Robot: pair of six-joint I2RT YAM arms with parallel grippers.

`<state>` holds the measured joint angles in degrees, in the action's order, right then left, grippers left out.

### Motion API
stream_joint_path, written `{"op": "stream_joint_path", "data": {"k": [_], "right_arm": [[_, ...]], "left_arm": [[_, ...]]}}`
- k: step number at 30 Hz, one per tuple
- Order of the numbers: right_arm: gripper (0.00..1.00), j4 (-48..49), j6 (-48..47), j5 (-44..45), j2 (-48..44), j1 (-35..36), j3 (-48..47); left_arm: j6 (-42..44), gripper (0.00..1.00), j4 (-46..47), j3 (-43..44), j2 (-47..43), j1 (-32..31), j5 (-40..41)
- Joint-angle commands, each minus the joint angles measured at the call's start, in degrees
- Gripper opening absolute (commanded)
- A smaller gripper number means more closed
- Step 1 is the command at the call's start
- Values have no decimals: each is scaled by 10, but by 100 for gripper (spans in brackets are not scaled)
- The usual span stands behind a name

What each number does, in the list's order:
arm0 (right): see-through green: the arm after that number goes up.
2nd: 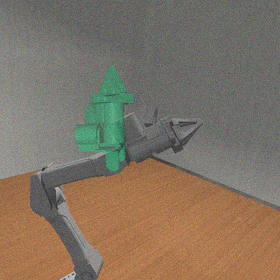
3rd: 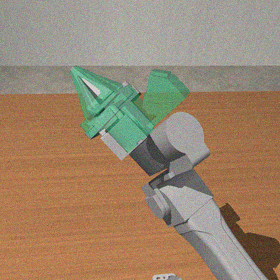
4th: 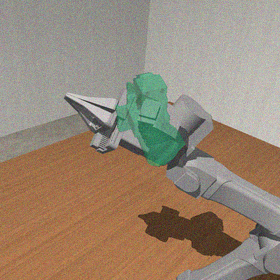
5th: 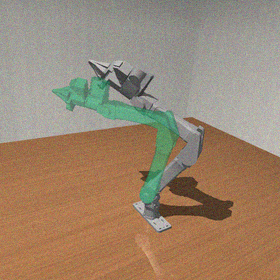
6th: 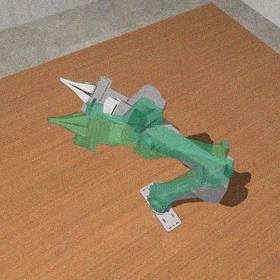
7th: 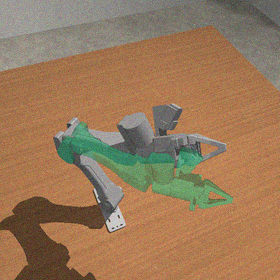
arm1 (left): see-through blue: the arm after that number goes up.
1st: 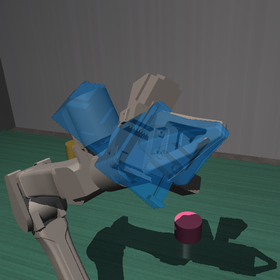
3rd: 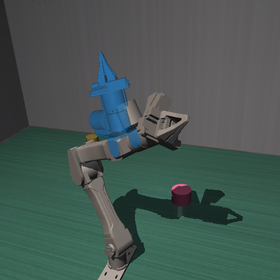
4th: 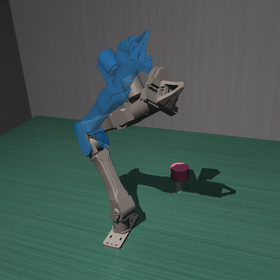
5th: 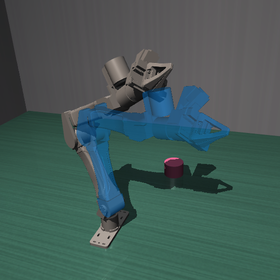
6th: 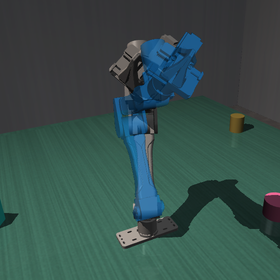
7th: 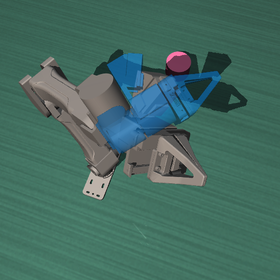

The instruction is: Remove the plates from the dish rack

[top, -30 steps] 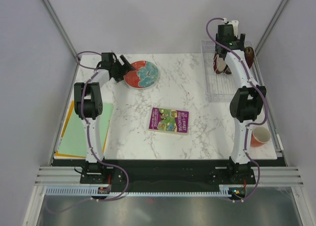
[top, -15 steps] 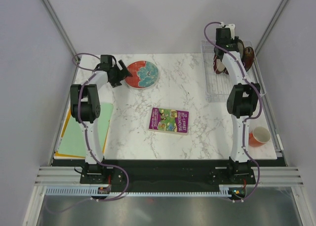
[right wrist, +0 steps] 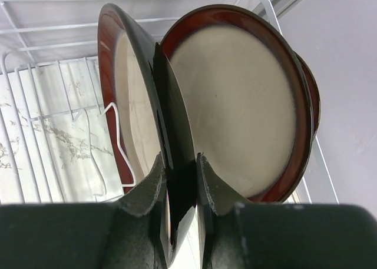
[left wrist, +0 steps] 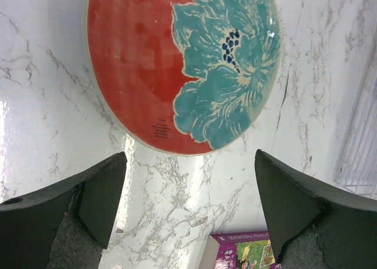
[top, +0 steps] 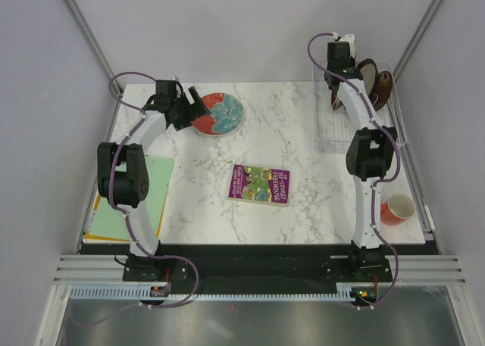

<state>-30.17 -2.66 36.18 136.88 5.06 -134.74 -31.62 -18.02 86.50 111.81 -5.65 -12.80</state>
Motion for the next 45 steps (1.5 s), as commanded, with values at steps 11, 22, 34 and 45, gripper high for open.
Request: {"op": "stream_joint_path", "data": {"k": [11, 22, 34, 45], "right_arm": [[5, 112, -71, 173, -110, 28, 40], [4, 121, -69, 191, -209, 38, 114], [5, 42, 4, 79, -363, 106, 199], [0, 22, 232, -282, -427, 162, 257]], "left_arm": [[22, 100, 11, -34, -65, -44, -7], [16, 100, 33, -62, -92, -44, -60], [-27, 100, 140, -103, -115, -45, -165], [-176, 100, 409, -131, -66, -45, -321]]}}
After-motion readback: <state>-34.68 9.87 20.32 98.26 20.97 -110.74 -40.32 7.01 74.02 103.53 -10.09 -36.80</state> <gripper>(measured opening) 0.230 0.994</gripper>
